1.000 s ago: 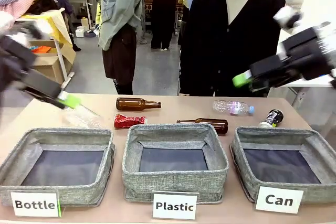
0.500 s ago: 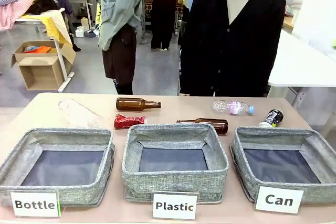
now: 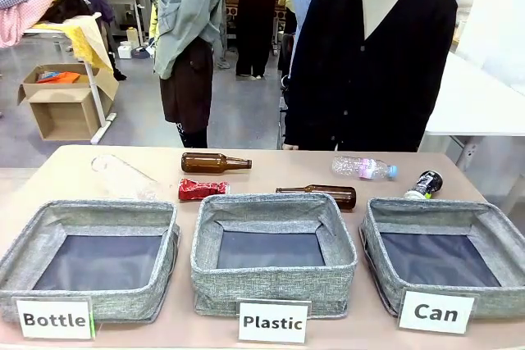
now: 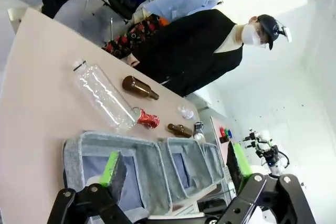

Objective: Sort the can waste into the basket.
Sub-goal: Pick up the can waste from the table and place it in the right Fabric basket.

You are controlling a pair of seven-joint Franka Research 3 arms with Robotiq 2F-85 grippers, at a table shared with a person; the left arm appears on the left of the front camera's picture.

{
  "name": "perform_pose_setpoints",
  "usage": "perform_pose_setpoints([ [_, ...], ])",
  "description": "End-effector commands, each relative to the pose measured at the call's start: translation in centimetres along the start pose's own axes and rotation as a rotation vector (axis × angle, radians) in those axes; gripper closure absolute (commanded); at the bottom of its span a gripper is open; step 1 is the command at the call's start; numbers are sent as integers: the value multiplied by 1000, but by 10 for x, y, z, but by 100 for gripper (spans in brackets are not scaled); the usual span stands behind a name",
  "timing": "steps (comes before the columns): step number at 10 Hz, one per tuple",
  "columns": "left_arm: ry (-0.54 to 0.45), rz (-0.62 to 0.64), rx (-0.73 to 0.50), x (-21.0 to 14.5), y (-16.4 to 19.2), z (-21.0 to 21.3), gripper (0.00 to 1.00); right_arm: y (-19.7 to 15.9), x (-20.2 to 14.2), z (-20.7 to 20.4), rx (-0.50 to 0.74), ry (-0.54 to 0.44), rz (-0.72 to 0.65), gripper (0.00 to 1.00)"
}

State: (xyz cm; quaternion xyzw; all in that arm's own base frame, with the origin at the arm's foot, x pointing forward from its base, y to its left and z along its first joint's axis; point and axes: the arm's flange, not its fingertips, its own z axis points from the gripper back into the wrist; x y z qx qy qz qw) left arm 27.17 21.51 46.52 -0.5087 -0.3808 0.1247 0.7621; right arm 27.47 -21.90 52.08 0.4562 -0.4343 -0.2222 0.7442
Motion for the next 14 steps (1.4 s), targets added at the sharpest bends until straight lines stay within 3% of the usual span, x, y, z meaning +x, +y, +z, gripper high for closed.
perform_pose_setpoints([
  [1, 35, 4, -6, -3, 3, 4, 0, 11, -2, -11, 11, 32, 16, 0],
  [8, 35, 4, -6, -3, 3, 4, 0, 13, -6, -11, -9, 46, -11, 0],
  [9, 35, 4, -6, -3, 3, 4, 0, 15, -6, -21, -9, 126, 31, 0],
  [11, 35, 4, -6, -3, 3, 4, 0, 31, -3, -71, -127, 287, 100, 0],
  [13, 35, 4, -6, -3, 3, 4, 0, 45, -1, -125, -203, 392, 140, 0],
  [14, 35, 4, -6, -3, 3, 4, 0, 47, -5, -157, -318, 429, 159, 0],
])
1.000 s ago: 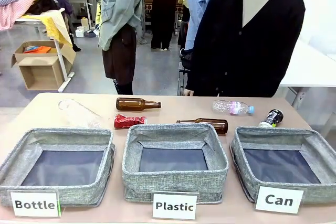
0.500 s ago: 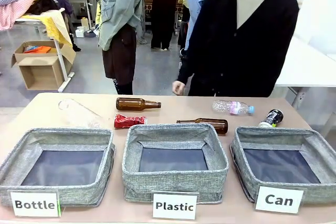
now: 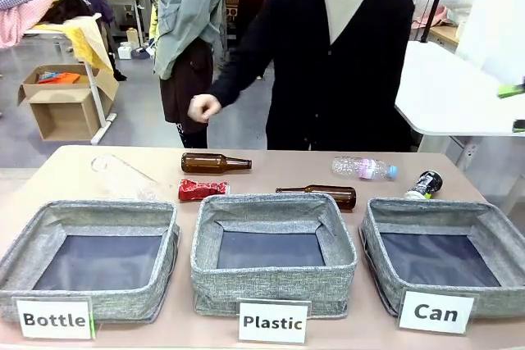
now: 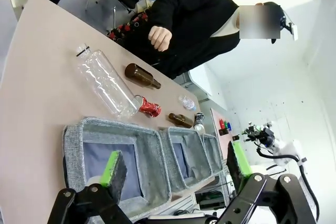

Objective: Sort the can waste into the basket.
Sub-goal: Pick up the can waste from the table and place it in the right Fabric basket.

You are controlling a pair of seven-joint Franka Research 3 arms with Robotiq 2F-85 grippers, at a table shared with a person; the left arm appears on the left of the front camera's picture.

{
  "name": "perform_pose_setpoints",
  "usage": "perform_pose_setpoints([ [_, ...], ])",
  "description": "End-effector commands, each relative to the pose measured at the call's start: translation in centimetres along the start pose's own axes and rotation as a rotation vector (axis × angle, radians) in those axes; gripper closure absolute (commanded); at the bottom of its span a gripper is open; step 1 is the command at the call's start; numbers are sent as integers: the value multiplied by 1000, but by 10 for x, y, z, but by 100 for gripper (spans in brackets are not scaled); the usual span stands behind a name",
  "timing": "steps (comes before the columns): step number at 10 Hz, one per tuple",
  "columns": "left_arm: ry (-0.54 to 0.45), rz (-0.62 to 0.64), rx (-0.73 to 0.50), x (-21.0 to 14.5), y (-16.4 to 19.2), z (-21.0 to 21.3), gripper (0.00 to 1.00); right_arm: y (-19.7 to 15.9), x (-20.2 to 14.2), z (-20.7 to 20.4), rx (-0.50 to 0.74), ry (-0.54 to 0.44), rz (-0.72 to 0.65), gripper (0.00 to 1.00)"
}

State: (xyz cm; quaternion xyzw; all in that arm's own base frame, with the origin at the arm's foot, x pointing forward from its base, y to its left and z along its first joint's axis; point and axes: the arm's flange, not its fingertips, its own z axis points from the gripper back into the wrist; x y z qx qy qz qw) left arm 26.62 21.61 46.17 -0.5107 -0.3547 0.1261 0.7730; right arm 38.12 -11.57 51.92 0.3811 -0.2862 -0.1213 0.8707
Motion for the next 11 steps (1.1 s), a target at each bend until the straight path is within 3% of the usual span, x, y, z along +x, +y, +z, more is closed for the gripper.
perform_pose_setpoints([
  [1, -12, -24, -21, 2, 0, 0, 0, 8, 22, -25, -248, 87, 28, 0],
  [2, -12, -24, -21, 2, 0, 0, 0, 6, 23, -34, -416, 131, 44, 0],
  [3, -12, -24, -21, 2, 0, 0, 0, 7, 22, -34, -487, 113, 51, 0],
  [4, -12, -24, -21, 2, 0, 0, 0, 12, 23, -23, -485, -17, 87, 0],
  [5, -12, -24, -21, 2, 0, 0, 0, 2, 21, -48, -371, 78, 68, 0],
  [6, -12, -24, -21, 2, 0, 0, 0, 2, 21, -48, -371, 78, 68, 0],
  [7, -12, -24, -21, 2, 0, 0, 0, 2, 26, -40, -444, 43, 91, 0],
  [9, -12, -24, -21, 2, 0, 0, 0, -3, 46, -71, -566, 71, 33, 0],
  [11, -12, -24, -21, 2, 0, 0, 0, -18, 59, -100, -616, 160, 9, 0],
])
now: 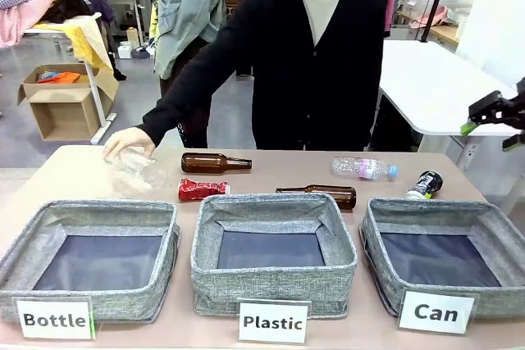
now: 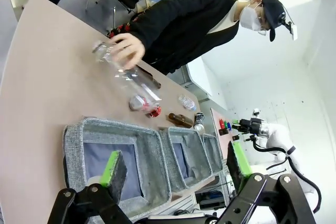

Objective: Sort the can waste into the basket.
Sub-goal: Pick up the can waste from the table and place it in the right Fabric basket.

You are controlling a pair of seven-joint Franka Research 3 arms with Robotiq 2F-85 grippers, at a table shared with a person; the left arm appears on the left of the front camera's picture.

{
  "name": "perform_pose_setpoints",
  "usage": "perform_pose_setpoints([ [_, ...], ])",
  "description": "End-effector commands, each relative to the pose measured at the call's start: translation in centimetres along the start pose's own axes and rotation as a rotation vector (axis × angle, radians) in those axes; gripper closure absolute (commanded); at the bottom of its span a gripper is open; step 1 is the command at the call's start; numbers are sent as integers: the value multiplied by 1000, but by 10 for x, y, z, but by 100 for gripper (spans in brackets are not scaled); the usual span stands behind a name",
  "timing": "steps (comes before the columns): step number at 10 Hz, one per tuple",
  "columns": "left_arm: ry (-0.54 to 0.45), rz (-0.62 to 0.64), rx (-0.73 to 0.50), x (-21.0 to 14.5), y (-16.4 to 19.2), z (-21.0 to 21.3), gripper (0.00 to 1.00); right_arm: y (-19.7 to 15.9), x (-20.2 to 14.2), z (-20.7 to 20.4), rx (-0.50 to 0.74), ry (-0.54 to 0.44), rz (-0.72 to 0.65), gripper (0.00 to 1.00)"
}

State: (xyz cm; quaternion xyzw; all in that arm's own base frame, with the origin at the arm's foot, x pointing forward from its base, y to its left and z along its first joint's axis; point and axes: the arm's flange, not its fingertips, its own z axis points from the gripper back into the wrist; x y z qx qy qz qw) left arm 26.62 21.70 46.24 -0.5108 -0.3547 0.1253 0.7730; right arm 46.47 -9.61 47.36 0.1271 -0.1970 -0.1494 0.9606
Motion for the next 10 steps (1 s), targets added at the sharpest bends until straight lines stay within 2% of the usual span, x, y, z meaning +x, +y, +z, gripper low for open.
perform_pose_setpoints([
  [1, -13, -22, -21, 1, 0, -1, 0, 4, 32, -30, -109, 77, -86, 0],
  [3, -13, -22, -21, 1, 0, -1, 0, -5, 48, -73, -160, 139, -131, 0],
  [6, -13, -22, -21, 1, 0, -1, 0, -10, 63, -117, -178, 139, -172, 0],
  [10, -13, -22, -21, 1, 0, -1, 0, 2, 72, -146, -229, 162, -170, 0],
])
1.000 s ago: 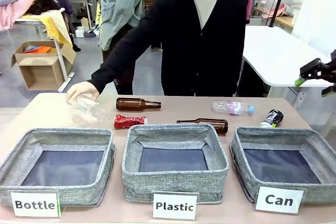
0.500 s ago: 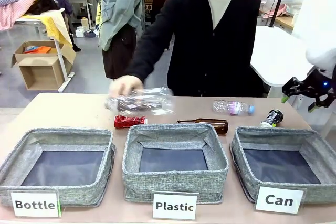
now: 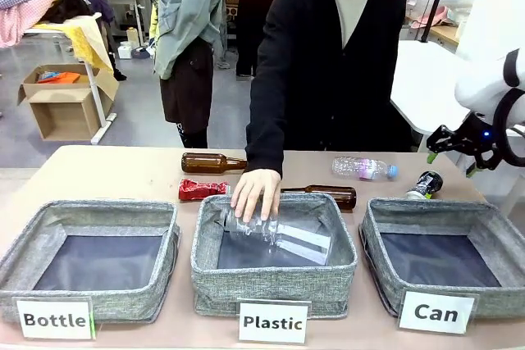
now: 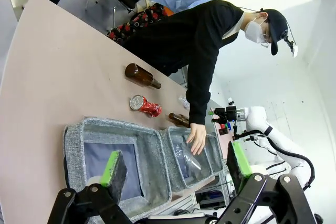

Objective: Sort the can waste into the basket.
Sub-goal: Pick up the can waste from the table and place it in the right Fabric basket.

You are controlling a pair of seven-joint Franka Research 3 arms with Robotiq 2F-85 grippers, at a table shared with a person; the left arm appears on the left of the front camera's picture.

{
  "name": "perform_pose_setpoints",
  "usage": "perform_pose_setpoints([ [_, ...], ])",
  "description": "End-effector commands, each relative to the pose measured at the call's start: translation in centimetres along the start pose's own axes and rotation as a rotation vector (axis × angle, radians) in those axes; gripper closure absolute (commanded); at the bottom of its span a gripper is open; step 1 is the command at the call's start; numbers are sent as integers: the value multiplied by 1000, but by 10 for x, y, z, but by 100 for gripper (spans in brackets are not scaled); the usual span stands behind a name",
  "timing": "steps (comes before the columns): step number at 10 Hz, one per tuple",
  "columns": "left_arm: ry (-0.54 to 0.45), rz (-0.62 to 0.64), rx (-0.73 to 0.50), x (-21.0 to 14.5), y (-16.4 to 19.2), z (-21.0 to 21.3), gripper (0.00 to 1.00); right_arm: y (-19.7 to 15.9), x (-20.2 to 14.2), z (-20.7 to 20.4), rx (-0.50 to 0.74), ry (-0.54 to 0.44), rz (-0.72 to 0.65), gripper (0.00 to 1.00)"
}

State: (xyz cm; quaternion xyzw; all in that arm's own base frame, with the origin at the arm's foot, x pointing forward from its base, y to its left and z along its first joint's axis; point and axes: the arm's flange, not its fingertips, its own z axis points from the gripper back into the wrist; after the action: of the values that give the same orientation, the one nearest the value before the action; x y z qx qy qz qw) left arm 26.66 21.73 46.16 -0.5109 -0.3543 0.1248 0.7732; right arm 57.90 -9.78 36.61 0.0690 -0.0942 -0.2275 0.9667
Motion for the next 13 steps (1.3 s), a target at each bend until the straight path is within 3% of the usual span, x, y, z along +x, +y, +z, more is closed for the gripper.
perform_pose_setpoints([
  [1, -14, -22, -20, 1, 0, 0, 0, 14, 10, -5, -57, -3, -27, 0],
  [6, -14, -22, -20, 1, 0, 0, 0, 12, 8, -38, -80, 32, -134, 0],
  [10, -14, -22, -20, 1, 0, 0, 0, 3, 0, -73, -126, 134, -204, 0],
  [13, -14, -22, -20, 1, 0, 0, 0, 5, -2, -78, -141, 175, -173, 0],
])
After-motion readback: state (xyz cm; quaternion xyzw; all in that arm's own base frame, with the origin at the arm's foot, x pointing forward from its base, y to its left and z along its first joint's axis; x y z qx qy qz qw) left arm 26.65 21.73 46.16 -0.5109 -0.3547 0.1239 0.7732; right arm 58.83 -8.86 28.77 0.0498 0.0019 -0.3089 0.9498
